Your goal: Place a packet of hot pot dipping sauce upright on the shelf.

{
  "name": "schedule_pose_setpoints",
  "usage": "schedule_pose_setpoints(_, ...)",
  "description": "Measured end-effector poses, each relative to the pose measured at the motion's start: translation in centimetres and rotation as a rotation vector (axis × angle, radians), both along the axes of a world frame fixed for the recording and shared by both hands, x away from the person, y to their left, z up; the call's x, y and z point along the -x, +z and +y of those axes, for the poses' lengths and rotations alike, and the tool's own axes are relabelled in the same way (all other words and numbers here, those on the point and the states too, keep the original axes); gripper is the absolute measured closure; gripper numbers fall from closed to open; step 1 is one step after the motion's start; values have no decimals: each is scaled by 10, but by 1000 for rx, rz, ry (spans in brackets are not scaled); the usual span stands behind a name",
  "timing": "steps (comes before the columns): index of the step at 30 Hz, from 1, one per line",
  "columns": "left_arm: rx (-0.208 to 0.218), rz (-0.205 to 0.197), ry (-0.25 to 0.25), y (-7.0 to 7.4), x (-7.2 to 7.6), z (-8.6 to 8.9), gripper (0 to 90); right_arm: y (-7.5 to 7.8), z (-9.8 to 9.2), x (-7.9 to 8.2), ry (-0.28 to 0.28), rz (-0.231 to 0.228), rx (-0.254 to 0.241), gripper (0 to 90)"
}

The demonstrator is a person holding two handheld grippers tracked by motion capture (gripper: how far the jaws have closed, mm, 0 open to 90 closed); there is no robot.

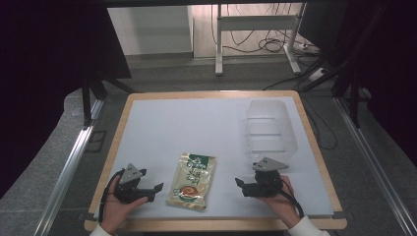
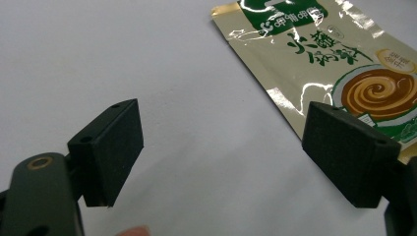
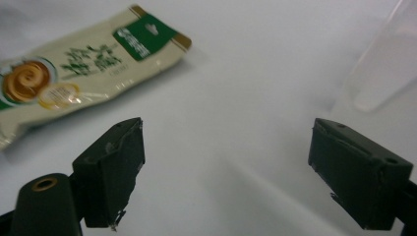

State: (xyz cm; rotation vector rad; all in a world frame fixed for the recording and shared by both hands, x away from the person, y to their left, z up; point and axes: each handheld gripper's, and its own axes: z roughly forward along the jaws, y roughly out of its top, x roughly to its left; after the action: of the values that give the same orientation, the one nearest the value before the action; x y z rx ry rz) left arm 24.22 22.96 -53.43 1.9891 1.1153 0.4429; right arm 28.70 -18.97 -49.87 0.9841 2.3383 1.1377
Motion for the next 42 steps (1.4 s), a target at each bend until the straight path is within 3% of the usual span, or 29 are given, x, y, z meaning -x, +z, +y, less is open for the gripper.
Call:
schedule_pose_setpoints(3, 4, 1, 2, 0, -1, 1, 158, 5, 1, -1, 5, -21, -14, 156)
schedule_pose_setpoints(9, 10, -3, 0, 1, 1, 1, 158, 2, -1, -3, 3, 6, -2, 160)
schedule_pose_setpoints(15, 5, -1, 1, 0, 1, 1, 158, 5, -1, -1, 6, -7, 20, 163)
schedule_pose_setpoints(35, -4, 3, 4, -1, 0, 0, 158, 6, -2, -6, 7, 19, -31, 173)
schedule_pose_setpoints(42, -5, 0, 9, 0, 1, 0, 158, 14, 0, -8, 8, 7, -47, 177)
